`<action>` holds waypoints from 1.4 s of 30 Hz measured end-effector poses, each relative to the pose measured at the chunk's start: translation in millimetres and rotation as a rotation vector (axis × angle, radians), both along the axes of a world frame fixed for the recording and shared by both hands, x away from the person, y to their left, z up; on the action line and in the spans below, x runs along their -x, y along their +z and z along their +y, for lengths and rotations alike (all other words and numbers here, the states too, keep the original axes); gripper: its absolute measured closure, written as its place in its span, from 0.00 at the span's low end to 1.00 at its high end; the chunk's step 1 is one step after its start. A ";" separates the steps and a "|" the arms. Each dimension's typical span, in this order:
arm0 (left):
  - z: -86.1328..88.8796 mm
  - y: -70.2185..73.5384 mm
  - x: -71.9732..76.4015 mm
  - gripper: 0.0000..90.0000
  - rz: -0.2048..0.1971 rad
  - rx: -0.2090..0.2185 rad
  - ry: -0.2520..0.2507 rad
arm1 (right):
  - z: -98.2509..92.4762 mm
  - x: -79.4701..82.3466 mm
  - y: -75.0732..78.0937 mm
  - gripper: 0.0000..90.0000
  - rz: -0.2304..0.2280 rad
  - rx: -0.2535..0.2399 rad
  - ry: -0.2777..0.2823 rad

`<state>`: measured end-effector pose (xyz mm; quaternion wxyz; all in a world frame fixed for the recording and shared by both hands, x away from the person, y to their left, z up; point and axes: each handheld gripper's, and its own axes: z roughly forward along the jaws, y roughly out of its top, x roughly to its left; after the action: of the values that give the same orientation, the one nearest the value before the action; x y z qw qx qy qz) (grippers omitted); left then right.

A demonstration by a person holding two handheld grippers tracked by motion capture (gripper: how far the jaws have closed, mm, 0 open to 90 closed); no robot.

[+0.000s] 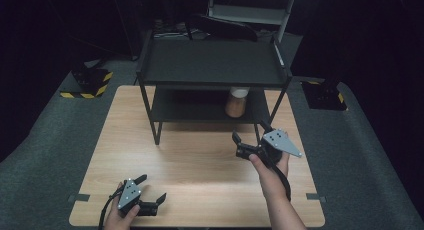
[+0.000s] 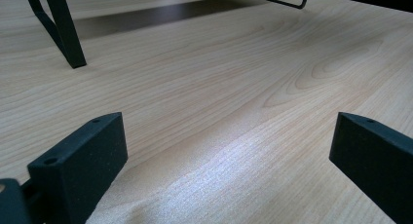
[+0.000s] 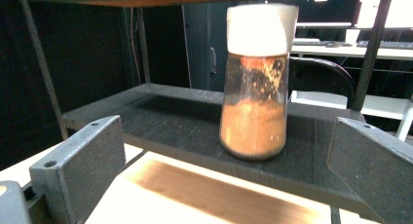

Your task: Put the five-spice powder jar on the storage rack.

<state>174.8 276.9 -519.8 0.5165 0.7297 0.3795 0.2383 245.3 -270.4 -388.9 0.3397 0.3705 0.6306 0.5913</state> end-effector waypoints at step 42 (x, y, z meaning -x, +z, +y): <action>-4.1 -1.6 5.1 0.01 -0.030 -0.019 0.010 | -64.0 82.6 -135.0 0.00 0.141 0.046 -0.101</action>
<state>169.7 272.8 -521.5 0.5139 0.7291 0.3730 0.2551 162.7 -334.4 -523.8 0.3320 0.4346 0.6470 0.5313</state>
